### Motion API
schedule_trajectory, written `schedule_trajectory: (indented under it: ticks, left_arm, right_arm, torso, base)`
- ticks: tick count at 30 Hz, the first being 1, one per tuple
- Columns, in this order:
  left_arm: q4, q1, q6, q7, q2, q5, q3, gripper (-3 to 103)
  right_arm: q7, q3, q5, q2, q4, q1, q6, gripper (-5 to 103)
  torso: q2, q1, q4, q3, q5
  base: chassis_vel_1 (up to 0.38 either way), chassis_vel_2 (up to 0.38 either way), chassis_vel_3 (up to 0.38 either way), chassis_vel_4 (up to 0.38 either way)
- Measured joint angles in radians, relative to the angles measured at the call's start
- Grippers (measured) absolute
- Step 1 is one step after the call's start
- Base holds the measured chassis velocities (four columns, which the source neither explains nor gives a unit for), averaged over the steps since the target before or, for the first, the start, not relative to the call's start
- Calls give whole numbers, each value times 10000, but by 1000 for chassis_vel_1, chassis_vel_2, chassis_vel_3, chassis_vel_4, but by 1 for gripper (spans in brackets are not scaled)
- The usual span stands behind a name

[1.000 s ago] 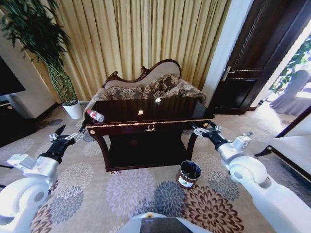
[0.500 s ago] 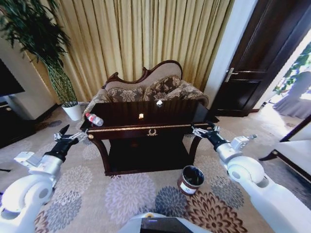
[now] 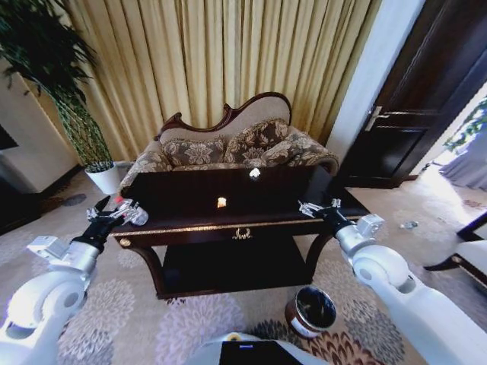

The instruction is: Move to the front of the table and place the trash on the table into the trash bin.

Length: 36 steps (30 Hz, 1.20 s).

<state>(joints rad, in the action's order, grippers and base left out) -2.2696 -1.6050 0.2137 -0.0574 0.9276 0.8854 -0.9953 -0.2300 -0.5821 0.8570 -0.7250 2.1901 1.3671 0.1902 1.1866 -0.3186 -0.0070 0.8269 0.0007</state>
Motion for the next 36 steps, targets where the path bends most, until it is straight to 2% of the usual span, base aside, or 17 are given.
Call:
schedule_trajectory:
  ticks: [4,11,13,14,17,18,19,20,21,22,24,25,28,31,33,34,36]
  left_arm:
    - [-1,-7,0,3,-5,38,-15,100]
    - [-190,-360,-16,12,92,71,-488,100]
    - [-86,-513,-52,122,240,-28,-789,100]
    - [-86,-513,-52,122,240,-28,-789,100]
    - [52,-619,-89,171,539,-91,-1142,100]
    - [80,-694,-88,177,794,-90,-1358,100]
    - [80,-694,-88,177,794,-90,-1358,100]
    - [79,-759,-78,192,989,-93,-1479,100]
    - [70,-821,-65,213,1156,-116,-1582,100]
    - [70,-821,-65,213,1156,-116,-1582,100]
    - [4,-1050,-49,359,1590,-236,-1838,100]
    - [4,-1050,-49,359,1590,-236,-1838,100]
    - [-75,-1393,-52,624,2148,-433,-2208,100]
    - [-96,-1487,-66,709,2336,-499,-2344,100]
    - [-122,-1640,-108,797,2599,-635,-2534,100]
    - [-122,-1640,-108,797,2599,-635,-2534,100]
    - [-97,-1727,-163,852,2760,-716,-2671,100]
  right_arm:
    - [-244,130,22,104,65,-114,126,100]
    - [-558,849,466,909,-779,-1161,337,100]
    - [-565,1599,586,1180,-1346,-2102,357,100]
    - [-565,1599,586,1180,-1346,-2102,357,100]
    - [-617,2713,981,1333,-1850,-3237,456,100]
    - [-706,3470,1258,1338,-2161,-4010,529,100]
    - [-706,3470,1258,1338,-2161,-4010,529,100]
    - [-757,4022,1419,1303,-2385,-4642,578,100]
    - [-812,4544,1552,1223,-2593,-5294,612,100]
    - [-812,4544,1552,1223,-2593,-5294,612,100]
    - [-1041,5740,1912,916,-3080,-6833,714,100]
    - [-1041,5740,1912,916,-3080,-6833,714,100]
    - [-1218,7319,2118,262,-3983,-8558,763,100]
    - [-1223,7807,2142,-16,-4347,-9131,763,100]
    - [-1202,8511,2155,-601,-5049,-10106,760,100]
    - [-1202,8511,2155,-601,-5049,-10106,760,100]
    - [-1118,8983,2128,-1248,-5752,-10818,753,100]
  torso:
    - [1,3,-4,-2,-5]
    - [11,21,1,-9,-4]
    - [9,18,0,-6,-3]
    - [9,18,0,-6,-3]
    - [4,8,1,-3,-5]
    - [3,7,2,-2,-2]
    - [3,7,2,-2,-2]
    - [3,7,0,-2,-3]
    - [3,8,1,-3,-5]
    - [3,8,1,-3,-5]
    - [5,11,2,-4,-7]
    - [5,11,2,-4,-7]
    - [4,10,4,-3,-4]
    - [4,10,1,-3,-5]
    - [4,9,1,-3,-7]
    - [4,9,1,-3,-7]
    - [4,10,1,-3,-5]
  base:
    - [-37,12,19,-29]
    - [0,0,0,0]
    - [0,0,0,0]
    - [0,0,0,0]
    - [0,0,0,0]
    - [0,0,0,0]
    - [0,0,0,0]
    - [0,0,0,0]
    - [0,0,0,0]
    - [0,0,0,0]
    - [0,0,0,0]
    - [0,0,0,0]
    - [0,0,0,0]
    - [0,0,0,0]
    - [0,0,0,0]
    - [0,0,0,0]
    - [0,0,0,0]
